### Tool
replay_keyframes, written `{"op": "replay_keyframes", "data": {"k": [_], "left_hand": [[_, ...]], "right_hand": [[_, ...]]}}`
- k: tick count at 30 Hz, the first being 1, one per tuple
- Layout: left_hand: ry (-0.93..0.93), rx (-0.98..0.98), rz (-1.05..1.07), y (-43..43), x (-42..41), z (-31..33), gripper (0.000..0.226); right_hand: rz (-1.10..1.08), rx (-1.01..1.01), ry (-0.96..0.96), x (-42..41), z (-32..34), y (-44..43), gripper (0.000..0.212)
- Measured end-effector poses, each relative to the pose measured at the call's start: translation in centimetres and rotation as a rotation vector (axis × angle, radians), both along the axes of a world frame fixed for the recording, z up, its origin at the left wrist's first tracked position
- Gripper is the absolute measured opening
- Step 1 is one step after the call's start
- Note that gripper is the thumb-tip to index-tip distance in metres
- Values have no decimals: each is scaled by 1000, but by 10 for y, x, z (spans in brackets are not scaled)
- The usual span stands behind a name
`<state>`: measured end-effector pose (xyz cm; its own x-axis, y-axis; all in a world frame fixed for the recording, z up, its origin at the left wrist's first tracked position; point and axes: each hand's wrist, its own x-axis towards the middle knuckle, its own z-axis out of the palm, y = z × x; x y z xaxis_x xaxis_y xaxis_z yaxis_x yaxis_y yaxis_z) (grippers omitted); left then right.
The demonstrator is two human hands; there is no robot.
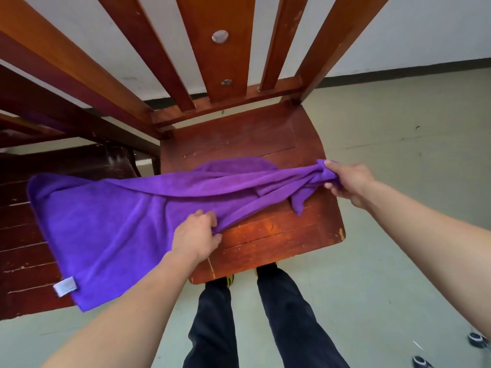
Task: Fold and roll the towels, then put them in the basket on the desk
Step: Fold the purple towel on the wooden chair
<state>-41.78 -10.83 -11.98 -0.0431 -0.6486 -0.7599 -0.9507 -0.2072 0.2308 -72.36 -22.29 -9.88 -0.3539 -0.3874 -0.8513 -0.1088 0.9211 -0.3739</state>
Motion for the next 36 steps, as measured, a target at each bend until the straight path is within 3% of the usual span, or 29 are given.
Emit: {"op": "replay_keyframes", "data": {"k": [3,6,11,14,16,18,21,24,26,28,30,33,36], "left_hand": [[-56,-4,-192,-3,-11,-1,44],[-148,5,-378,8,-21,-5,26],[-116,141,-405,27,-23,3,25],[-125,274,-481,19,-18,12,28],[-61,211,-383,3,-19,17,25],[47,-79,-234,-18,-29,15,19],[115,-449,-96,-57,-56,2,22],[43,-290,-121,-87,-75,-16,32],[-7,-179,-130,-94,-76,-22,25],[-8,-218,-51,-94,-71,-20,17],[14,-341,126,-94,-61,-5,18],[6,-469,429,-113,-43,17,20],[10,-470,585,-139,-24,14,24]], "right_hand": [[-39,49,26,-9,-13,13,22],[238,269,-86,-19,-12,43,25],[487,265,188,-50,-2,75,34],[451,232,235,-55,-8,76,24],[385,108,297,-47,-17,68,17],[389,40,308,-35,-23,59,35],[636,132,346,-25,-29,52,34],[793,142,428,-35,-29,49,26],[706,-57,350,-40,-25,47,24],[528,-338,297,-39,-14,41,17],[420,-490,300,-35,-4,28,10],[334,-536,301,-28,-9,1,10],[253,-478,307,-19,-31,-26,8]]}}
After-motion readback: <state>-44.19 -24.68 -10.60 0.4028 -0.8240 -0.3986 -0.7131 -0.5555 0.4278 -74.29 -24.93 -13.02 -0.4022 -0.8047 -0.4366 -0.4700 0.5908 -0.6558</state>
